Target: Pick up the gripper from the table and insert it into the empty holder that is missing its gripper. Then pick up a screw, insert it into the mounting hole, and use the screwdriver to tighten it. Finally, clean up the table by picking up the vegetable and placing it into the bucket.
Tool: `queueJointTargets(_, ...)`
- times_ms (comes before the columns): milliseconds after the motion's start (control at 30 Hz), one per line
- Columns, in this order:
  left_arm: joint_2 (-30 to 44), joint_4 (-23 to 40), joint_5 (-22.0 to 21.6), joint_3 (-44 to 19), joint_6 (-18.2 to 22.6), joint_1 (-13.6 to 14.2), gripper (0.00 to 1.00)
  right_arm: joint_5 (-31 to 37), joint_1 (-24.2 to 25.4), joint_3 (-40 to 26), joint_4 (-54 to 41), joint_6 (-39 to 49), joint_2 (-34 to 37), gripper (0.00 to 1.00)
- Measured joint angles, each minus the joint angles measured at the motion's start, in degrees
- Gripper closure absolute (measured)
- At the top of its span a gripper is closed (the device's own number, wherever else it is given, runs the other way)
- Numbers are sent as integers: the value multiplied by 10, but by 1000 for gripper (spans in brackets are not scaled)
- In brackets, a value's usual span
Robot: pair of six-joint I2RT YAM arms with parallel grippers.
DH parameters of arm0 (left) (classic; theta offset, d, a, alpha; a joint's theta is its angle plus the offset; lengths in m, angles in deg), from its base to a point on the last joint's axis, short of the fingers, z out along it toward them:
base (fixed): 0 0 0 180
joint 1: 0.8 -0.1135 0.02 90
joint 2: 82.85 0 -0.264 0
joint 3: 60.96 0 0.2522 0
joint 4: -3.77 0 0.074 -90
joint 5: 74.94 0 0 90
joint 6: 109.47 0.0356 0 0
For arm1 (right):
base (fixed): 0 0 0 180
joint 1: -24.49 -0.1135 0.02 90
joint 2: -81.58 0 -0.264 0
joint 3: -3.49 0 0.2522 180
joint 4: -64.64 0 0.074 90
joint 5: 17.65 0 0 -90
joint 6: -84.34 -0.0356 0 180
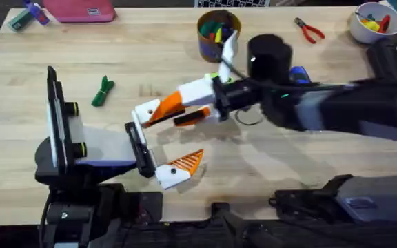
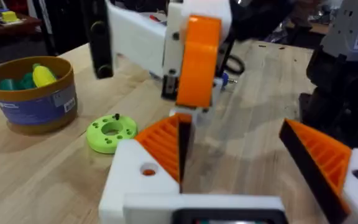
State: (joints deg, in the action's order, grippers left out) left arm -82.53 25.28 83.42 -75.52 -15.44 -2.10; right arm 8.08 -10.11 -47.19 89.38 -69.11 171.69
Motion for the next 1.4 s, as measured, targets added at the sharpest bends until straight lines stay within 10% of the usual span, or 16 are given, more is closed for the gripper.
queueJointTargets(300,0,0,0,0,0,0,16,59,86,-115,-524,254,-171,38)
queueJointTargets(567,0,0,0,0,0,0,15,232,120,-321,-889,446,-173,35)
queueJointTargets(1100,0,0,0,0,0,0,13,605,68,-540,-1087,536,-28,38)
queueJointTargets(1400,0,0,0,0,0,0,16,676,52,-562,-1067,545,57,187)
